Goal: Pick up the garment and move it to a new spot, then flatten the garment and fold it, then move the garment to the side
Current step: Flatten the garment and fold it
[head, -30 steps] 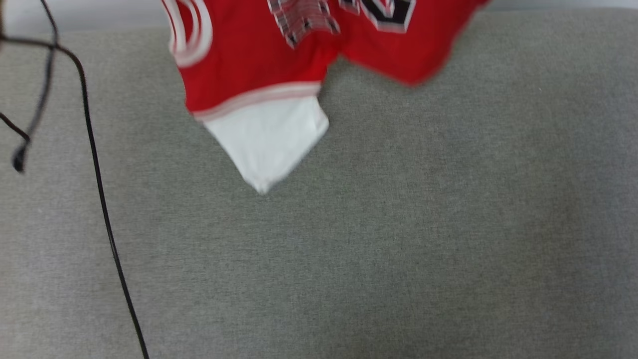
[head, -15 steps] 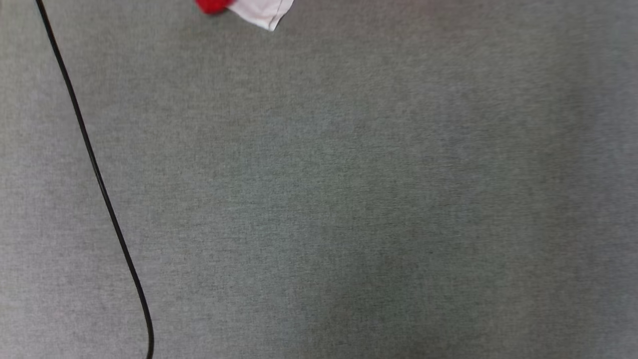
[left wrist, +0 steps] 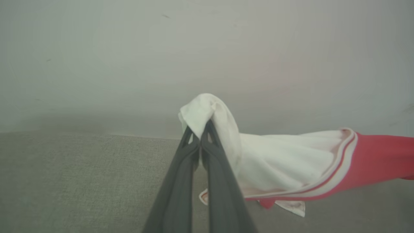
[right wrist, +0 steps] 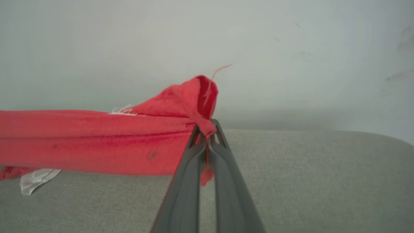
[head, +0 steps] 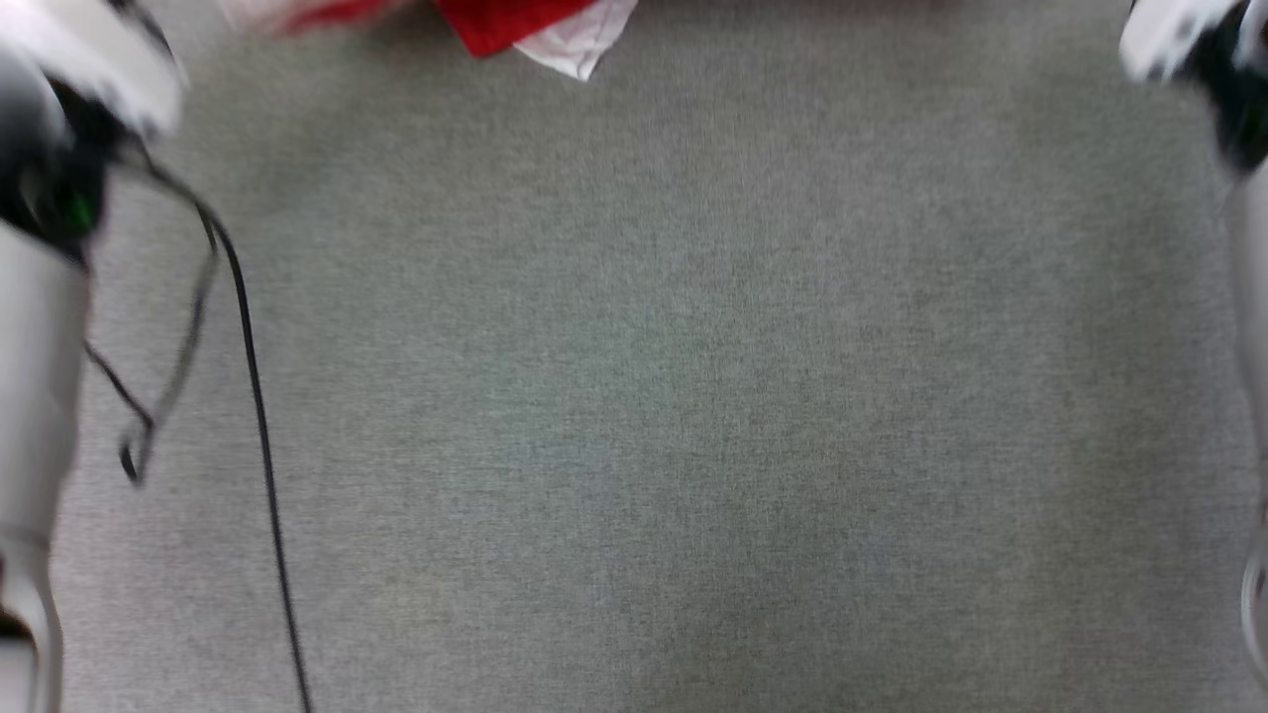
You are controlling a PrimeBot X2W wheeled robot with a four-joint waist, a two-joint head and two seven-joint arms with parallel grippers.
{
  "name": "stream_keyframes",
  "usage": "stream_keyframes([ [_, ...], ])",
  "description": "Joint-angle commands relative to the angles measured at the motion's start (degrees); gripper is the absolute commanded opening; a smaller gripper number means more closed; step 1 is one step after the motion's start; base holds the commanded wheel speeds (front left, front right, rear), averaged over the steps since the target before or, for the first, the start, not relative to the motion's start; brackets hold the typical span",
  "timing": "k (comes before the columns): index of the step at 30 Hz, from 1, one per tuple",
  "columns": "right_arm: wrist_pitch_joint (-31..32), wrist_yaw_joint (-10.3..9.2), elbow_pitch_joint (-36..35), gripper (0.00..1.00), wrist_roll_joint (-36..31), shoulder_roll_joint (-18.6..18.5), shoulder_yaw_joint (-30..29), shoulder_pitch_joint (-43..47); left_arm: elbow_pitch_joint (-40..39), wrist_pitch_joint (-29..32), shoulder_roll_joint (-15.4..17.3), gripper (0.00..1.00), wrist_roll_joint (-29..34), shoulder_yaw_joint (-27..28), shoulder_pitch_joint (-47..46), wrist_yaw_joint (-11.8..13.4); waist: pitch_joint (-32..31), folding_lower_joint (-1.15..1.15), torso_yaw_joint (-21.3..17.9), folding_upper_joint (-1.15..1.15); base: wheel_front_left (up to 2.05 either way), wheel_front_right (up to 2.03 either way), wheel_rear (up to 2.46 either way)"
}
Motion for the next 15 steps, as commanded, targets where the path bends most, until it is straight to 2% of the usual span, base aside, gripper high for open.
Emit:
stream_keyframes([
  [1, -0.7, -0.21, 0.0, 0.0, 0.9, -1.7, -0.2, 1.9, -0.2, -0.3, 1.5, 0.0, -0.5, 0.3, 2.0, 0.2, -2.2, 0.0, 0.4, 0.0, 0.0, 0.0, 0.0],
  [5, -1.9, -0.25, -1.2, 0.0, 4.5, -3.2, 2.9, 11.3, -2.6, -1.2, 2.7, 0.0, -3.1, -0.8, 12.6, 0.3, -6.4, 0.0, 0.9, 0.0, 0.0, 0.0, 0.0],
  [11, -3.1, -0.45, -4.9, 0.0, 10.8, -5.2, 6.0, 26.4, -4.9, -3.1, 2.7, 0.0, -5.7, -1.2, 28.3, 0.4, -13.1, 0.0, 1.4, 0.0, 0.0, 0.0, 0.0],
  [15, -3.4, -0.46, -8.4, 0.0, 14.1, -6.9, 6.1, 36.4, -8.4, -4.0, 2.7, 0.0, -6.3, -1.8, 38.1, 2.8, -17.7, 0.0, 2.0, 0.0, 0.0, 0.0, 0.0],
])
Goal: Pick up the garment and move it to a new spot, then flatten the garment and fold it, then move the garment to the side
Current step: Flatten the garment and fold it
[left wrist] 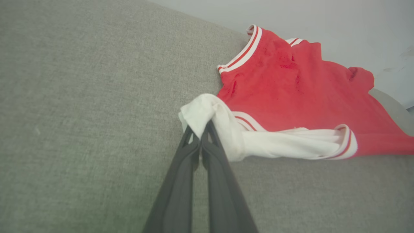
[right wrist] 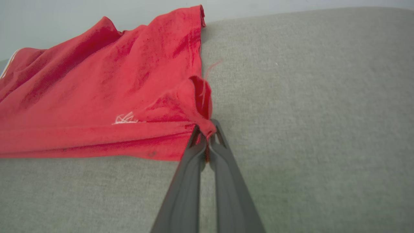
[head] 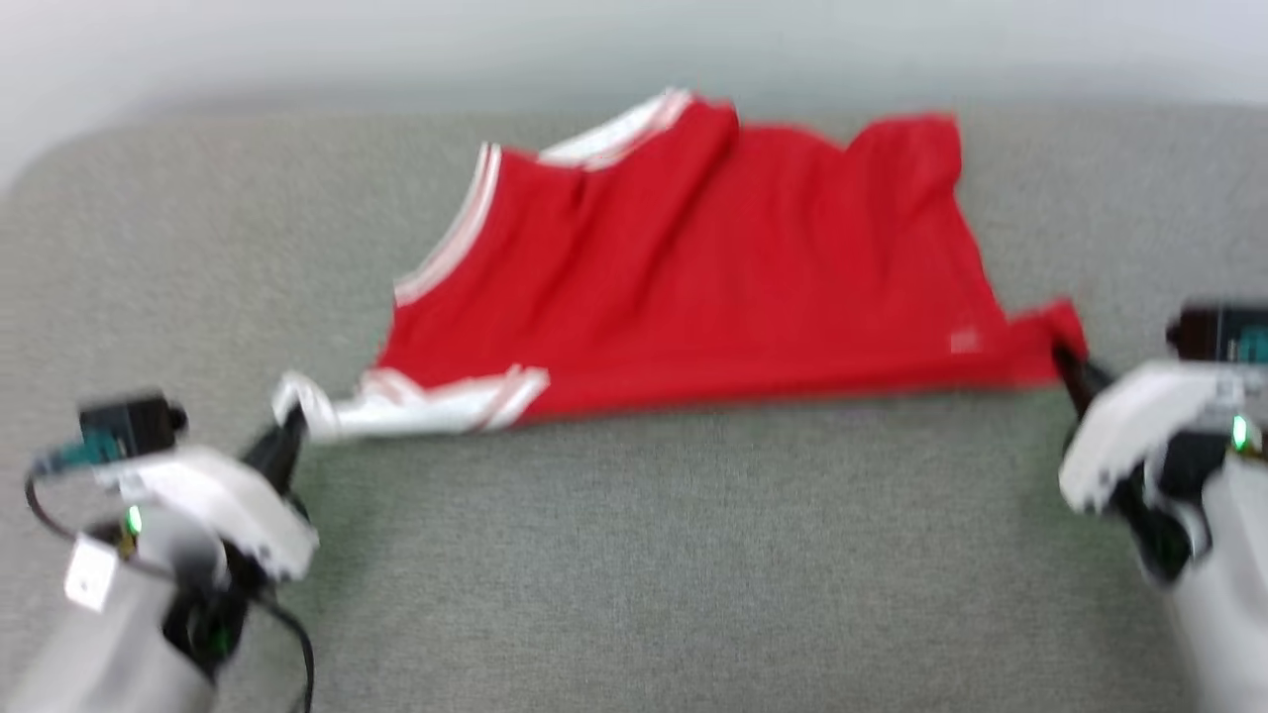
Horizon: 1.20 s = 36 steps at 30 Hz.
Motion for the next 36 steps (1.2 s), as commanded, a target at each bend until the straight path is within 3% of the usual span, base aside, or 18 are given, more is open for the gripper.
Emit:
stream_keyframes([
  [1, -0.2, -0.78, -0.6, 0.0, 0.4, -2.5, -1.0, 2.2, 0.1, -0.5, 2.3, 0.0, -0.4, 0.9, 2.3, 1.6, -3.8, 0.01, 0.7, 0.0, 0.0, 0.0, 0.0],
  [11, 1.6, -0.9, -14.5, 0.0, 2.1, -2.6, -6.8, 27.8, -17.9, 0.1, 5.8, 0.0, -4.0, 3.2, 26.4, 12.5, -12.4, 0.01, 1.3, 0.0, 0.0, 0.0, 0.0],
  [17, 7.3, -0.9, -27.3, 0.0, -0.6, 3.0, -13.3, 41.4, -29.7, 1.8, 7.6, 0.0, -6.8, 4.9, 37.9, 18.5, -13.9, 0.01, 1.5, 0.0, 0.0, 0.0, 0.0],
  [21, 11.4, -0.86, -36.5, 0.0, -3.0, 7.2, -15.9, 47.5, -35.9, 2.3, 8.4, 0.0, -7.7, 5.7, 42.3, 21.0, -14.1, 0.01, 1.3, 0.0, 0.0, 0.0, 0.0],
  [26, 15.8, -0.7, -44.1, 0.0, -5.9, 9.3, -14.9, 48.0, -40.9, 2.6, 9.3, 0.0, -6.0, 5.2, 40.4, 21.9, -13.3, 0.01, 0.6, 0.0, 0.0, 0.0, 0.0],
  [30, 18.8, -0.49, -45.9, 0.0, -7.8, 9.0, -12.3, 44.1, -41.1, 4.1, 8.8, 0.0, -3.8, 2.9, 35.4, 20.8, -11.6, 0.01, 0.1, 0.0, 0.0, 0.0, 0.0],
  [33, 19.7, -0.48, -45.0, 0.0, -9.2, 8.4, -10.7, 40.1, -39.6, 4.5, 7.3, 0.0, -2.8, 1.5, 30.6, 19.2, -9.0, 0.01, -0.1, 0.0, 0.0, 0.0, 0.0],
  [36, 18.3, -0.47, -40.5, 0.0, -9.7, 7.6, -8.9, 33.2, -34.9, 2.8, 3.9, 0.0, -1.9, 0.1, 23.7, 15.8, -4.5, 0.01, -0.3, 0.0, 0.0, 0.0, 0.0],
])
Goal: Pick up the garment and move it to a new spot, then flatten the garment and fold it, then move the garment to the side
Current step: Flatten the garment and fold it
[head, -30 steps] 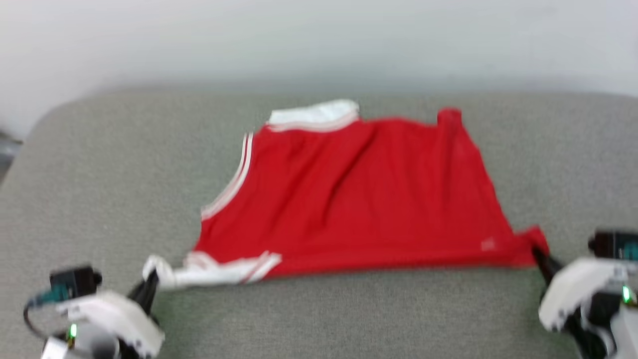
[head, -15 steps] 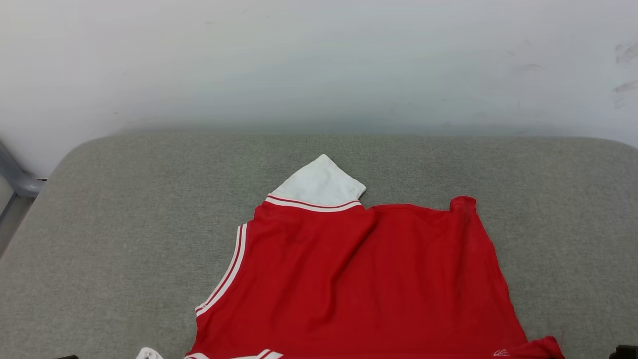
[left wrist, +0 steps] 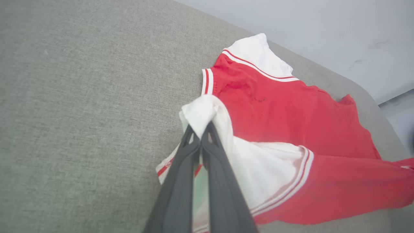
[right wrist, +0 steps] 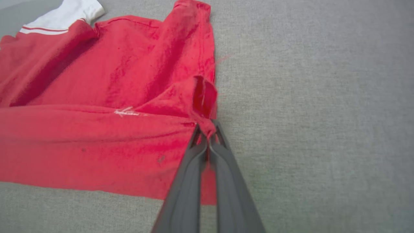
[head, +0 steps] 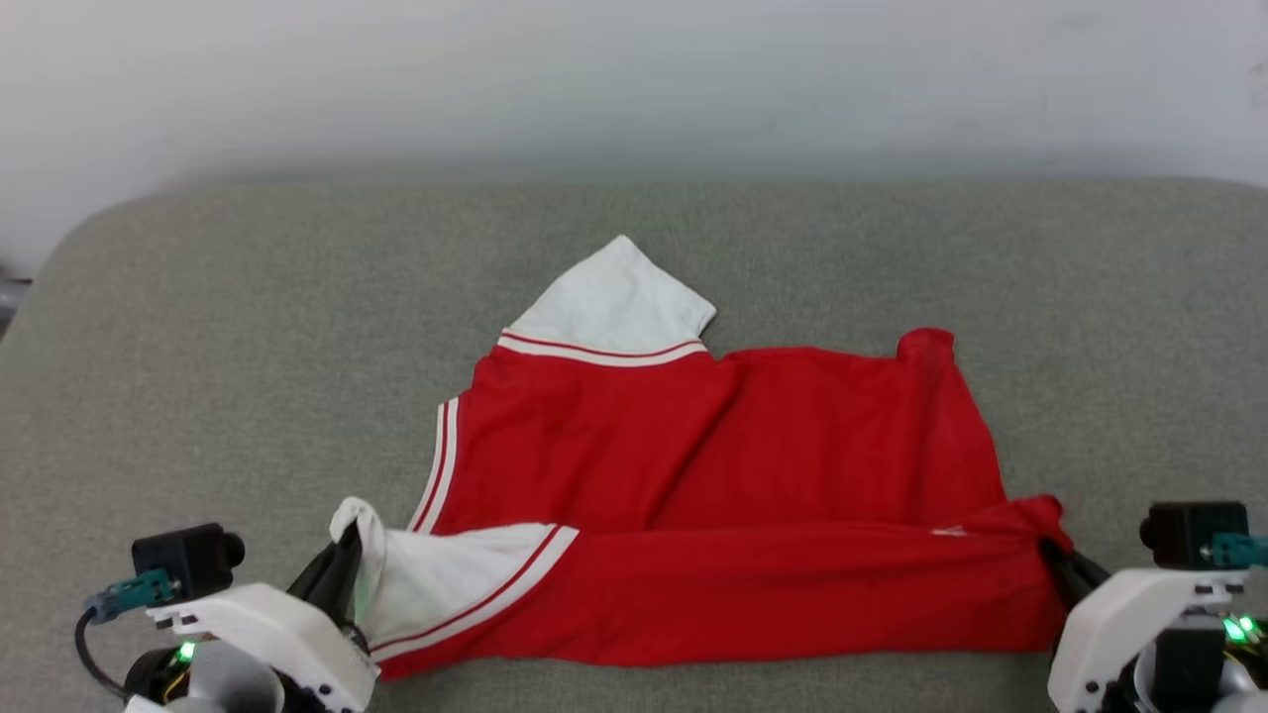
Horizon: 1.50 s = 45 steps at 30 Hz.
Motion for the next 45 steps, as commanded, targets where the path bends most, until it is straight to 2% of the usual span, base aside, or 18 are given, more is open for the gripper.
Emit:
stream_keyframes([
  [1, -0.9, -0.09, 1.4, 0.0, 0.0, -0.2, 0.3, -2.1, 1.6, -0.9, -0.8, 0.0, 0.4, -0.3, -1.8, -1.0, 2.8, -0.01, -0.3, 0.0, 0.0, 0.0, 0.0],
  [6, -3.4, -0.09, 7.8, 0.0, -0.8, -0.7, 1.4, -5.9, 8.4, -2.2, -3.7, 0.0, 0.2, -1.5, -5.6, -4.6, 5.9, -0.01, -0.4, 0.0, 0.0, 0.0, 0.0],
  [7, -4.0, -0.09, 9.3, 0.07, -0.7, -0.6, 1.5, -6.4, 9.8, -2.2, -4.3, 0.0, 0.1, -1.8, -6.2, -5.4, 6.2, -0.01, -0.4, 0.0, 0.0, 0.0, 0.0],
  [8, -4.7, -0.08, 10.6, 0.3, -0.7, -0.7, 2.0, -6.7, 11.0, -1.8, -4.7, 0.0, -0.2, -2.3, -6.6, -6.0, 6.4, -0.01, -0.4, 0.0, 0.0, 0.0, 0.0],
  [9, -5.4, -0.08, 11.7, 0.81, -0.7, -0.9, 2.5, -7.0, 12.4, -1.5, -5.2, 0.18, -0.7, -2.4, -7.1, -6.7, 6.5, -0.01, -0.3, 0.0, 0.0, 0.0, 0.0],
  [10, -6.3, -0.08, 12.7, 1.0, -0.7, -1.0, 3.0, -7.2, 13.3, -1.5, -5.6, 0.49, -1.0, -2.4, -7.8, -7.4, 6.5, -0.01, -0.3, 0.0, 0.0, 0.0, 0.0],
  [11, -7.7, -0.08, 13.2, 1.0, -0.6, -1.2, 3.6, -7.4, 14.2, -1.6, -5.9, 0.83, -1.2, -2.4, -8.3, -8.0, 6.5, -0.01, -0.2, 0.0, 0.0, 0.0, 0.0],
  [12, -9.5, -0.07, 13.4, 1.0, -0.1, -1.1, 3.7, -7.5, 15.1, -2.1, -6.1, 0.99, -1.1, -2.4, -8.7, -8.3, 6.2, -0.01, -0.1, 0.0, 0.0, 0.0, 0.0],
  [15, -16.1, -0.08, 13.0, 1.0, 0.7, -0.8, 3.0, -7.0, 16.7, -3.3, -6.1, 1.0, -0.3, -2.3, -9.4, -8.6, 4.8, -0.01, 0.2, 0.0, 0.0, 0.0, 0.0],
  [20, -24.8, -0.07, 10.4, 1.0, -1.3, -0.1, 1.5, -5.6, 16.1, -5.8, -4.6, 1.0, 2.0, -1.6, -9.9, -6.9, 2.1, -0.01, 0.0, 0.0, 0.0, 0.0, 0.0],
  [26, -27.4, -0.07, 6.1, 1.0, -3.2, 1.3, 0.2, -3.8, 13.1, -4.8, -1.5, 1.0, 3.8, -1.5, -9.4, -4.7, -0.3, -0.01, -0.6, 0.0, 0.0, 0.0, 0.0],
  [29, -26.6, -0.07, 3.3, 1.0, -3.7, 2.1, -0.3, -2.1, 10.3, -0.5, 0.7, 1.0, 2.8, -2.0, -8.3, -4.1, -1.1, -0.01, -1.1, 0.0, 0.0, 0.0, 0.0],
  [37, -24.1, -0.07, -2.3, 1.0, -4.3, 3.8, -0.6, 1.0, 2.6, 18.3, 7.6, 1.0, -4.8, -4.1, -4.3, -2.7, -0.4, -0.01, -3.0, 0.0, 0.0, 0.0, 0.0],
  [40, -23.6, -0.07, -3.4, 1.0, -4.3, 4.1, -0.2, 0.8, 1.5, 22.9, 8.8, 1.0, -7.8, -4.2, -2.6, -1.5, 1.2, -0.01, -3.8, 0.0, 0.0, 0.0, 0.0],
  [41, -23.4, -0.07, -3.9, 1.0, -4.1, 4.3, -0.1, 0.2, 2.5, 25.0, 8.9, 1.0, -9.4, -4.2, -1.7, 0.0, 2.9, -0.01, -4.5, 0.0, 0.0, 0.0, 0.0],
  [42, -23.1, -0.07, -3.8, 1.0, -4.1, 4.3, 0.0, 0.1, 3.0, 25.6, 8.9, 1.0, -9.6, -4.4, -1.6, 0.4, 3.4, -0.01, -4.6, 0.0, 0.0, 0.0, 0.0],
  [45, -22.7, -0.07, -3.7, 1.0, -3.7, 4.4, 0.0, -0.4, 5.0, 27.3, 7.5, 1.0, -10.7, -5.3, -1.5, 0.5, 4.8, -0.01, -5.0, 0.0, 0.0, 0.0, 0.0],
])
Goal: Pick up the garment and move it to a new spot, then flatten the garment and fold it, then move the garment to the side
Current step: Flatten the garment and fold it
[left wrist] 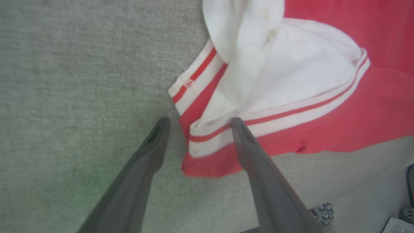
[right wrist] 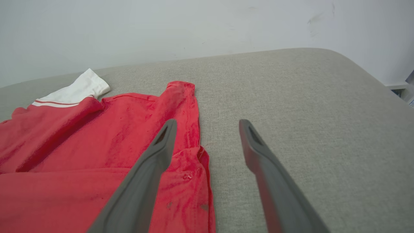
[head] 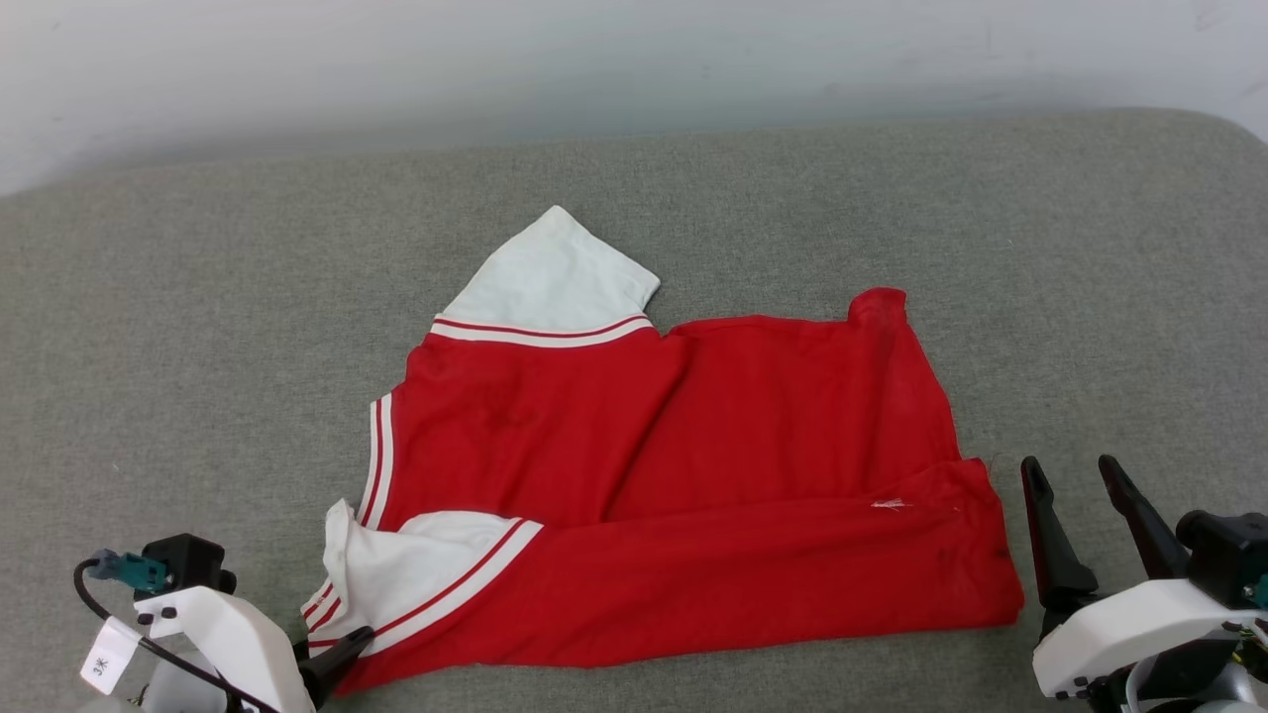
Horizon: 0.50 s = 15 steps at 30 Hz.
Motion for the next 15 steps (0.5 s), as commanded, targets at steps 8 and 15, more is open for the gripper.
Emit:
stream_keyframes([
  [8, 12.4, -0.05, 2.0, 1.0, 5.7, -2.0, -0.4, -0.3, 3.9, 0.5, -5.0, 0.0, -0.6, -3.0, -1.1, -3.6, 0.8, 0.0, 0.1, 0.0, 0.0, 0.0, 0.0],
  [15, 30.9, -0.04, 1.5, 1.0, 8.6, -6.0, 1.4, -0.7, 1.5, -4.9, -3.3, 0.0, 3.0, -1.4, -2.3, -4.3, -0.7, 0.0, 1.5, 0.0, 0.0, 0.0, 0.0],
])
